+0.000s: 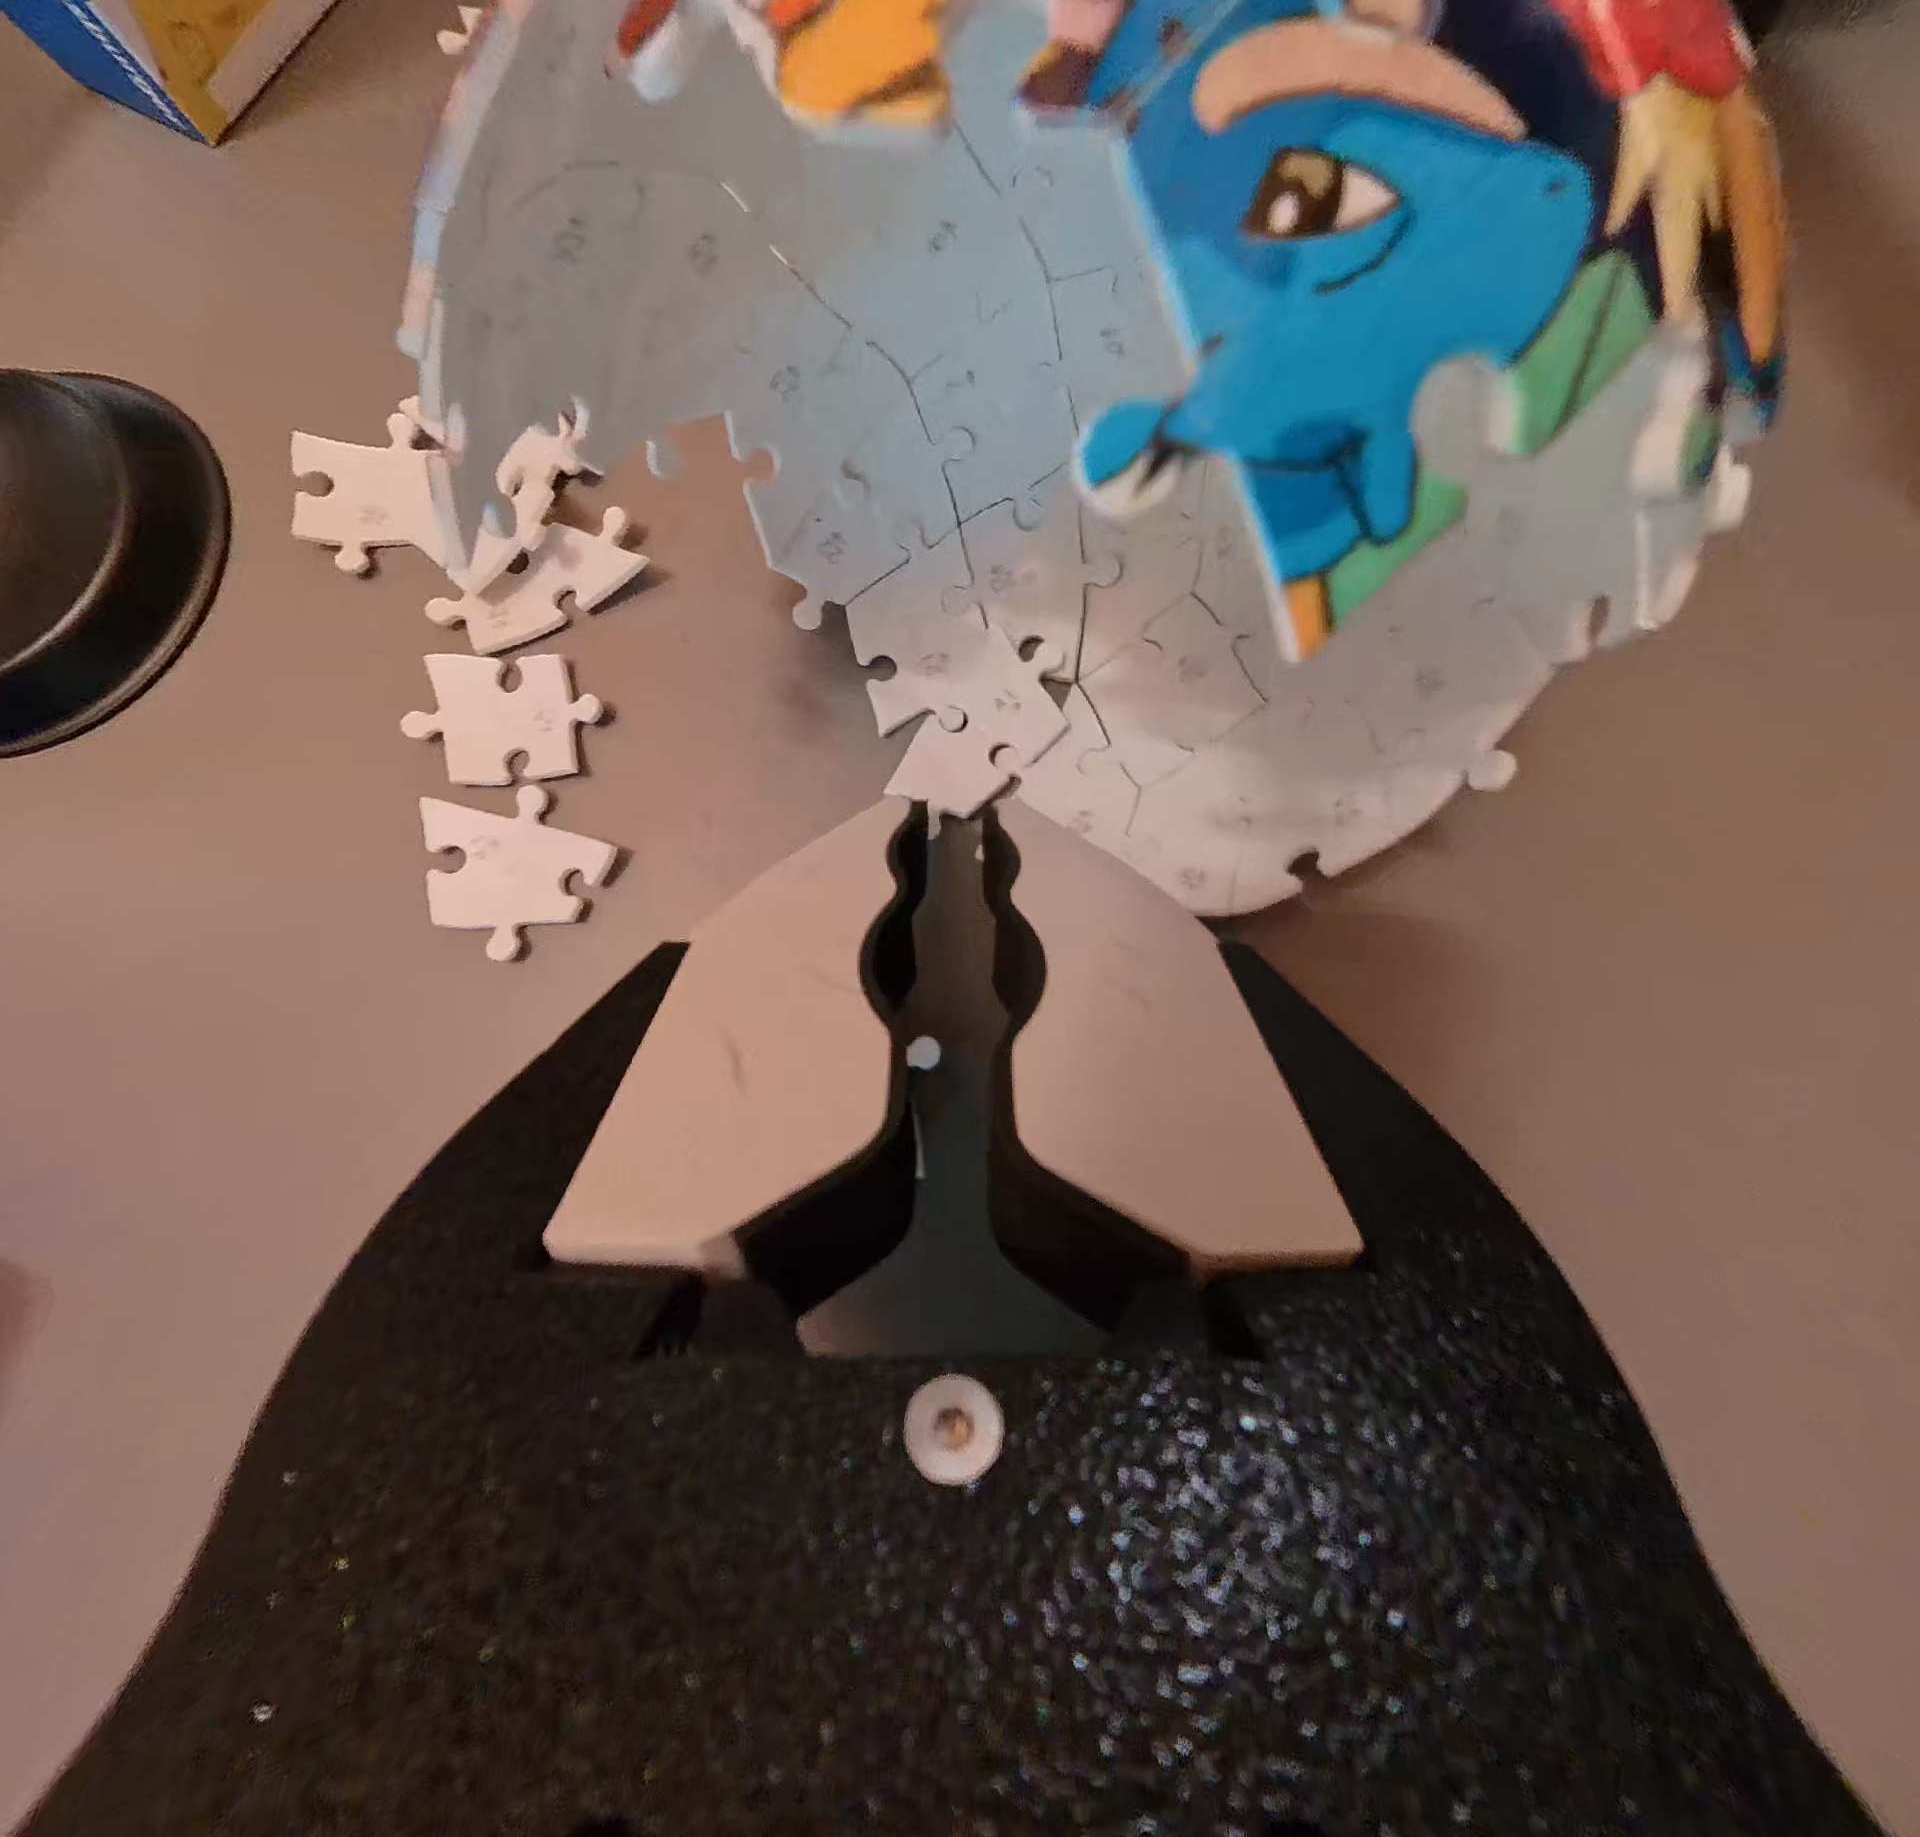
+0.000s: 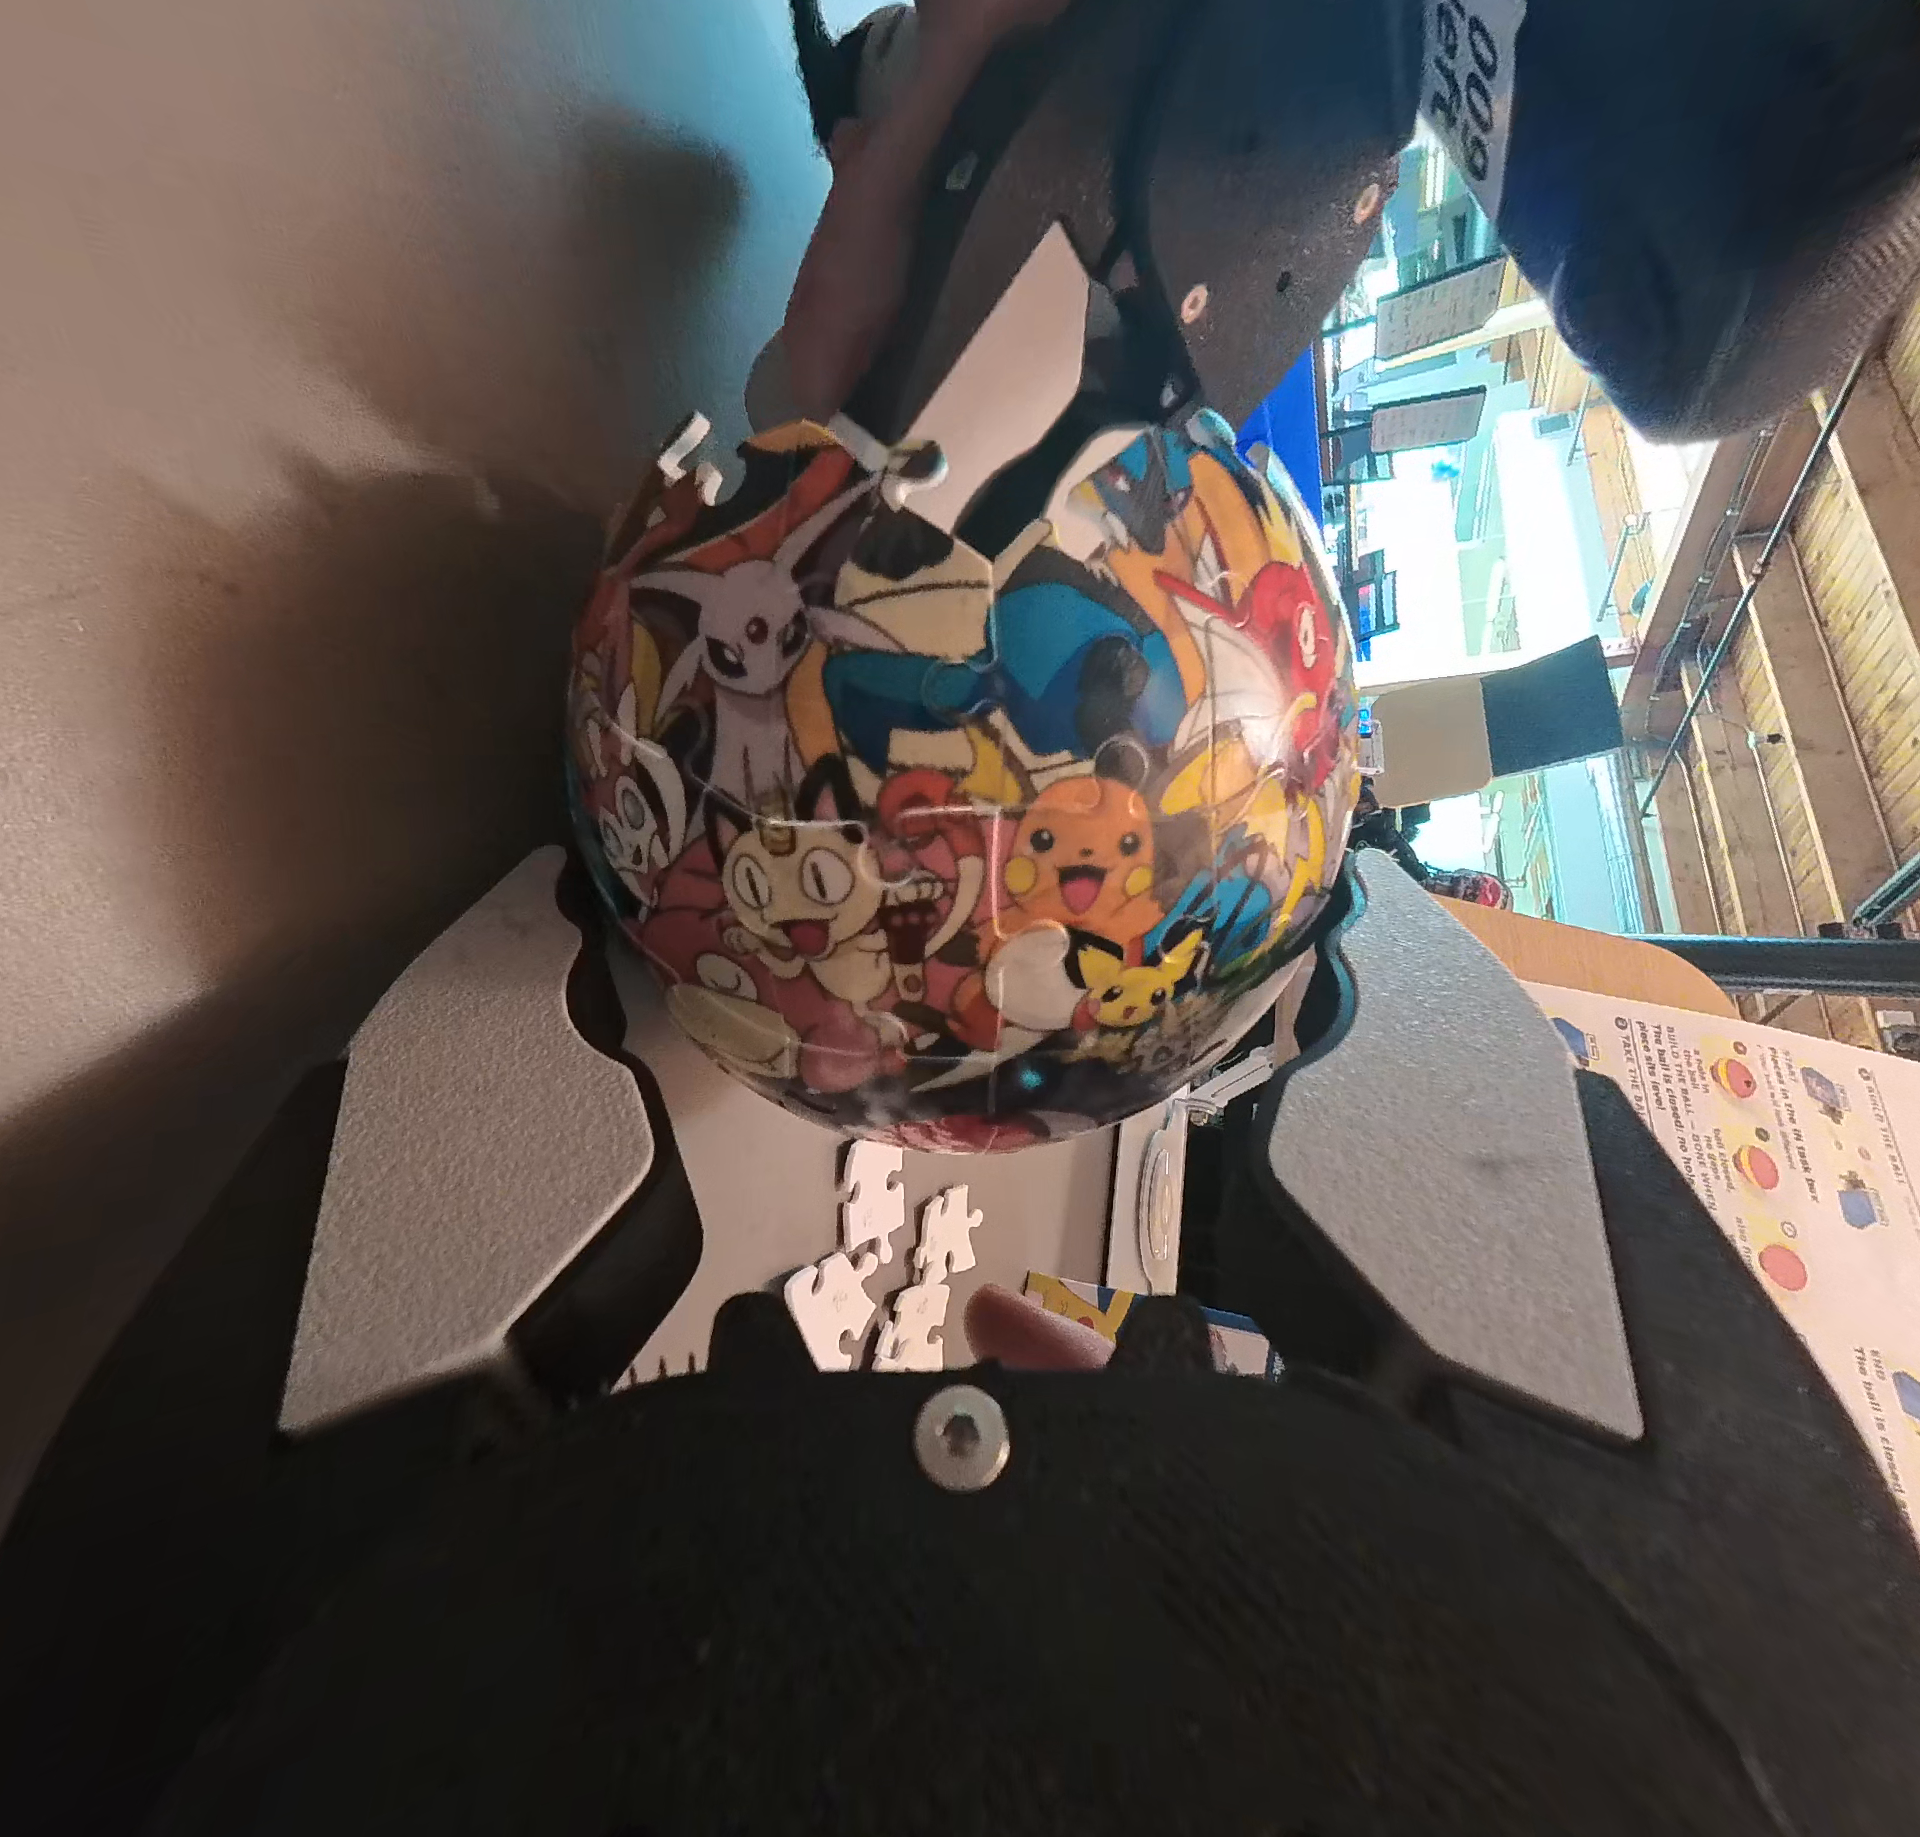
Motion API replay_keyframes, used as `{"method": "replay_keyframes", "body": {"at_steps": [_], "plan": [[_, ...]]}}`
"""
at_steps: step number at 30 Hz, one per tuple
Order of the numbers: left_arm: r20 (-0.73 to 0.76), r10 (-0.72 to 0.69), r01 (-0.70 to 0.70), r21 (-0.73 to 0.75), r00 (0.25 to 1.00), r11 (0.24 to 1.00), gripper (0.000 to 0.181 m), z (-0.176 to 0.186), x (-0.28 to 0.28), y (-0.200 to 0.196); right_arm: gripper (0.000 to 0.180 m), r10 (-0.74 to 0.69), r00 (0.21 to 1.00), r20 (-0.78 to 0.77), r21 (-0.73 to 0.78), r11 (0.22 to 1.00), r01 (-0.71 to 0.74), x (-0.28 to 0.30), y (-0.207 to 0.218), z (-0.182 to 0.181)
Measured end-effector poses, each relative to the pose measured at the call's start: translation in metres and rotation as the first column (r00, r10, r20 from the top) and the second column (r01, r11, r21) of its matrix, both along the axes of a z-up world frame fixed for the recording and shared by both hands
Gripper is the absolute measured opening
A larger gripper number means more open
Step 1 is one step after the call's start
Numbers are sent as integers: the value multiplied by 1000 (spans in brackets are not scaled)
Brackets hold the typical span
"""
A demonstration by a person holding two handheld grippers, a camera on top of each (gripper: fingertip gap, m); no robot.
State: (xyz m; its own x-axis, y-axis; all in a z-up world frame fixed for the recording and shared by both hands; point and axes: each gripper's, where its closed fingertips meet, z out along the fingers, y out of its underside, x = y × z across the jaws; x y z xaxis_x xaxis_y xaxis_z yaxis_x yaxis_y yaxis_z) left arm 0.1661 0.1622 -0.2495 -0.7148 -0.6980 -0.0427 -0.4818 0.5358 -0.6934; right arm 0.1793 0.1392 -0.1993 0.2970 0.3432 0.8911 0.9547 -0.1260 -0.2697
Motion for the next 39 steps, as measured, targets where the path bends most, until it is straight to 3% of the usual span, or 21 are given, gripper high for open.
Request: {"method": "replay_keyframes", "body": {"at_steps": [9, 12, 14, 19, 33, 39], "plan": [[65, 109, -106, -47, 992, 993, 25, 2, 21, 17, 128, 3, 1000, 2, 0, 1000, -3, 0, 0, 0], [85, 89, -82, -78, 992, 994, 17, 7, 23, 15, 128, 4, 1000, 2, 1, 1000, -4, 0, 0, 0], [63, 3, 2, -86, 998, 996, 12, 5, 15, 6, 128, 5, 1000, -1, 1, 1000, -5, 0, 0, 0], [38, -73, 74, -25, 997, 997, 21, -3, 5, 3, 128, 6, 1000, 5, 2, 1000, -6, 0, 0, 0], [-17, -94, 93, -32, 995, 995, 0, -9, 11, 6, 127, 10, 1000, 5, 1, 1000, -10, 0, -1, 0], [15, 30, -30, -29, 999, 999, 0, -5, 18, 30, 127, 10, 1000, 12, 0, 1000, -10, 0, -1, 0]]}}
